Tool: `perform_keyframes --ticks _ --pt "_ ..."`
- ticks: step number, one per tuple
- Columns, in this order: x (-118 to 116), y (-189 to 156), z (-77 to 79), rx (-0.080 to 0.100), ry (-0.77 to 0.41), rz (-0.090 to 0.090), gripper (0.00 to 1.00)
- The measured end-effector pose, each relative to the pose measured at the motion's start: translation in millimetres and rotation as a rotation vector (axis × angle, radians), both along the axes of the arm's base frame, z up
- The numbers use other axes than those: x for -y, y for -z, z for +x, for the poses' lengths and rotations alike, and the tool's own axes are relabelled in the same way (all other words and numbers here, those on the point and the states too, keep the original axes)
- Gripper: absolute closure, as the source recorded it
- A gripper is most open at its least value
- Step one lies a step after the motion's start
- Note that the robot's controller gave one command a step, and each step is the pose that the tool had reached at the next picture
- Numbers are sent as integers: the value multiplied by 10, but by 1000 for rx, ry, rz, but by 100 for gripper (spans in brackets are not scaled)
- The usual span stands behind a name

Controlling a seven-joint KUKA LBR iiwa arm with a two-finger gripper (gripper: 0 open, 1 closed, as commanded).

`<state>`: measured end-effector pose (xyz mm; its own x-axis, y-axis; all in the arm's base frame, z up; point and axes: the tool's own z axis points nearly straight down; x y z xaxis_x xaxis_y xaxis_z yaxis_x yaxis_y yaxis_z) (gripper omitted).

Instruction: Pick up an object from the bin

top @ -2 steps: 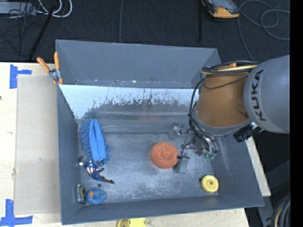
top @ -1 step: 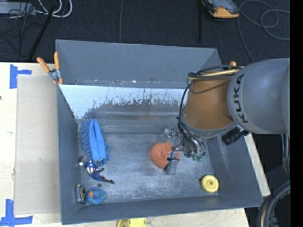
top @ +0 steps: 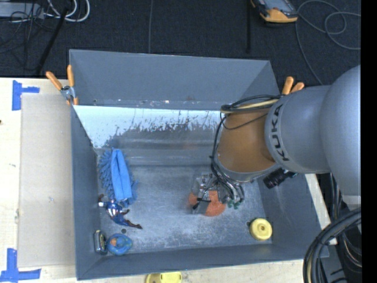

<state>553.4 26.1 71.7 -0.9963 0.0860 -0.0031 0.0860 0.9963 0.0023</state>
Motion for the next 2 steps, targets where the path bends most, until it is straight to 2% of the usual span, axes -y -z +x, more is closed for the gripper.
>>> perform_keyframes --ticks 1,2 --pt "0 0 0 0 0 0 100" --pt "1477 -987 -29 -2 20 -2 100"
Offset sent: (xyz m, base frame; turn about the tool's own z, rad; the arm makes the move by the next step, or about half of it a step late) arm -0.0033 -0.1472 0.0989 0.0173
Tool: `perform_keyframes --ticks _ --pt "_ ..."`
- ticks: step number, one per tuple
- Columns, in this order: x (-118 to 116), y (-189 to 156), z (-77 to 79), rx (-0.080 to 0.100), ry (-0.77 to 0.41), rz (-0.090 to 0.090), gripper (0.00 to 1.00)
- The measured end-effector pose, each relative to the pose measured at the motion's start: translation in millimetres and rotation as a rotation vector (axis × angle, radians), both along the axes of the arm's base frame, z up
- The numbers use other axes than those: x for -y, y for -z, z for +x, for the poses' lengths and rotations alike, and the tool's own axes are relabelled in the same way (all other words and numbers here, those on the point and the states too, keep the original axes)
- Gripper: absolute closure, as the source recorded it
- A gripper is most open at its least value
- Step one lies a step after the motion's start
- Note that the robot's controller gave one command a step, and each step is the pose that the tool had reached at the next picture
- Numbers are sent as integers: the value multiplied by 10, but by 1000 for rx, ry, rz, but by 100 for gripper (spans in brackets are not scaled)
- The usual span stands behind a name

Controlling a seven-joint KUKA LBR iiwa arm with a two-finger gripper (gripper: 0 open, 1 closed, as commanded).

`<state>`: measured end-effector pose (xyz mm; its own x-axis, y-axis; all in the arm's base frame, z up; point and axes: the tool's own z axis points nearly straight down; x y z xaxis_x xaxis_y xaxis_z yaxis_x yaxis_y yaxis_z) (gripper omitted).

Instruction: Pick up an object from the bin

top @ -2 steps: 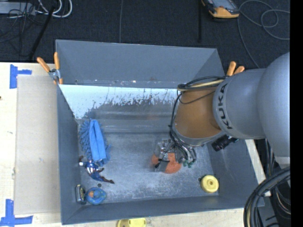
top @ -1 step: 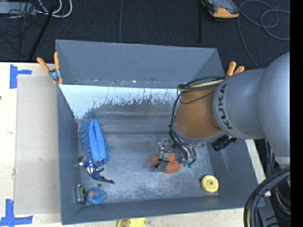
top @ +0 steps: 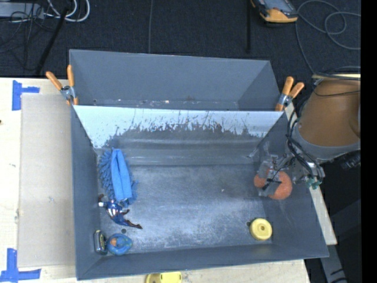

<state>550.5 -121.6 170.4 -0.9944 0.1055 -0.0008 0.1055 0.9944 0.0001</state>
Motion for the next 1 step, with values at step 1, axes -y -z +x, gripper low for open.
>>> perform_keyframes --ticks 1 --pt "-2 1 -1 0 0 0 100"
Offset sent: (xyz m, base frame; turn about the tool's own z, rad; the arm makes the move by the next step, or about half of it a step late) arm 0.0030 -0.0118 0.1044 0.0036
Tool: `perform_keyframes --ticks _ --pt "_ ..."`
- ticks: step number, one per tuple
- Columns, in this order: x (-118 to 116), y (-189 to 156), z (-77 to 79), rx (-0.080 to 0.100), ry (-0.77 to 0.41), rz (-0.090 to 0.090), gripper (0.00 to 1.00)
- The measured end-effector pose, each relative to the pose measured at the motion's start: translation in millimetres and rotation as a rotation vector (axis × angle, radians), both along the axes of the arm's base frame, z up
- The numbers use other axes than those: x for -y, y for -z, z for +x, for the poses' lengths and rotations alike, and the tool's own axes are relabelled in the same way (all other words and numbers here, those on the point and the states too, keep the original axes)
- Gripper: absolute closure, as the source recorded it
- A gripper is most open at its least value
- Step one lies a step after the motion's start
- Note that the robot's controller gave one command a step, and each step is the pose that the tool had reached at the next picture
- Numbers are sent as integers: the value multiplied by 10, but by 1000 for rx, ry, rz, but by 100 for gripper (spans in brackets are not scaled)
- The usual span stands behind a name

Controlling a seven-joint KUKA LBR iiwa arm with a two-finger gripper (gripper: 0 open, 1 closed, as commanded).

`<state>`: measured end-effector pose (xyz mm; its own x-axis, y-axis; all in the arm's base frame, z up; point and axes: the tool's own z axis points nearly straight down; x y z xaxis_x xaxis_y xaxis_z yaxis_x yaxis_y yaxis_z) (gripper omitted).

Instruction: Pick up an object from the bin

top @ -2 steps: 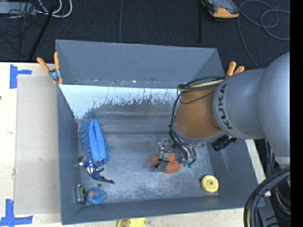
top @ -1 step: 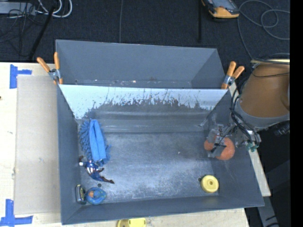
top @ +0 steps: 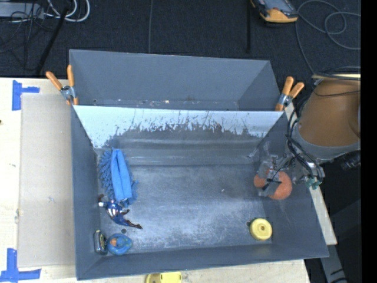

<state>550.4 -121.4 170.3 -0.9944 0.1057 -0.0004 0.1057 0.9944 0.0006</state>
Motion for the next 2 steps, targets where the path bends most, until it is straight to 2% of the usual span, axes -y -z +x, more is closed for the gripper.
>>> perform_keyframes --ticks 1,2 --pt "53 -550 13 -5 2 1 100" --pt "57 -695 13 1 2 -1 100"
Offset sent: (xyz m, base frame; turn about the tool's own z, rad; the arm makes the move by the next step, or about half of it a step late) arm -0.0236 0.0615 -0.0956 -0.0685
